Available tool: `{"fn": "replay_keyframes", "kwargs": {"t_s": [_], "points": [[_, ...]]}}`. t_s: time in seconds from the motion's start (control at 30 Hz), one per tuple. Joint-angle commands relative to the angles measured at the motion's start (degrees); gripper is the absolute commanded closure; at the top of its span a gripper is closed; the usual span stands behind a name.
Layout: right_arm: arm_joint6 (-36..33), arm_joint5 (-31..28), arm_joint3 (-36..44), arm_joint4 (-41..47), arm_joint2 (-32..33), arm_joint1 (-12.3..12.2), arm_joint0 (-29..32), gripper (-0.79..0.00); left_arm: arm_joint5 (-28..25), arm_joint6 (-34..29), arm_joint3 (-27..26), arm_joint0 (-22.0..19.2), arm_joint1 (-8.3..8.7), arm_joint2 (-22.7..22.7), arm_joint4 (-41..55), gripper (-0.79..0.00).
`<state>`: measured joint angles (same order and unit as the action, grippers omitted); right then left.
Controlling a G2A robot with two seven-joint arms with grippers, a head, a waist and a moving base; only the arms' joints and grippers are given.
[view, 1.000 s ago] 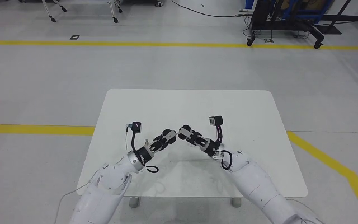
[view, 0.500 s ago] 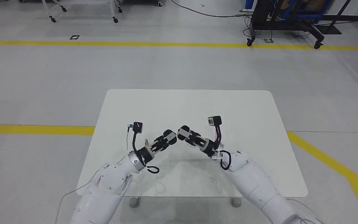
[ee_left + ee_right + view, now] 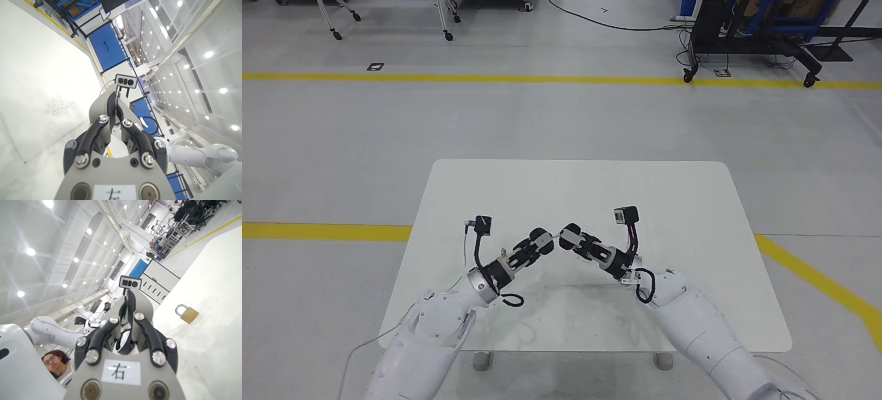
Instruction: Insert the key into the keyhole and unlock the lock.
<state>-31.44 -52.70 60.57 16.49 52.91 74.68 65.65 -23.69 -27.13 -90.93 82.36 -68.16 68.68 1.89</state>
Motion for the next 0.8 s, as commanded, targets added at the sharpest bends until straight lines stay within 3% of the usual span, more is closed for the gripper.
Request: {"fn": "replay_keyframes", "kwargs": {"t_s": [0.0,0.4,0.57,0.63,0.77], "points": [[-0.01,0.00,0.00,0.01,-0.01,0.00,0.00,-0.785,0.34,0.73,-0.14,0.11,0.02,0.18,-0.70,0.000],[-0.47,0.38,0.41,-1.66,-0.04,-0.09,-0.06,-0.785,0.46,0.61,-0.77,0.05,0.06,0.11,-1.79,0.000],[-3.66,-3.42,-1.10,-13.95,4.28,-2.13,-1.30,-0.785,-0.59,-3.03,-1.72,-0.02,0.56,1.01,-4.24,0.000],[-5.68,-4.66,-0.91,-15.13,6.38,-3.13,-1.28,-0.619,-1.14,-6.29,-1.91,-0.23,0.89,1.50,-4.82,0.000],[-11.82,-5.30,1.71,-16.07,8.80,-4.97,-0.56,-0.677,-3.16,-11.11,-2.53,-0.51,1.44,2.06,-5.90,0.000]]}}
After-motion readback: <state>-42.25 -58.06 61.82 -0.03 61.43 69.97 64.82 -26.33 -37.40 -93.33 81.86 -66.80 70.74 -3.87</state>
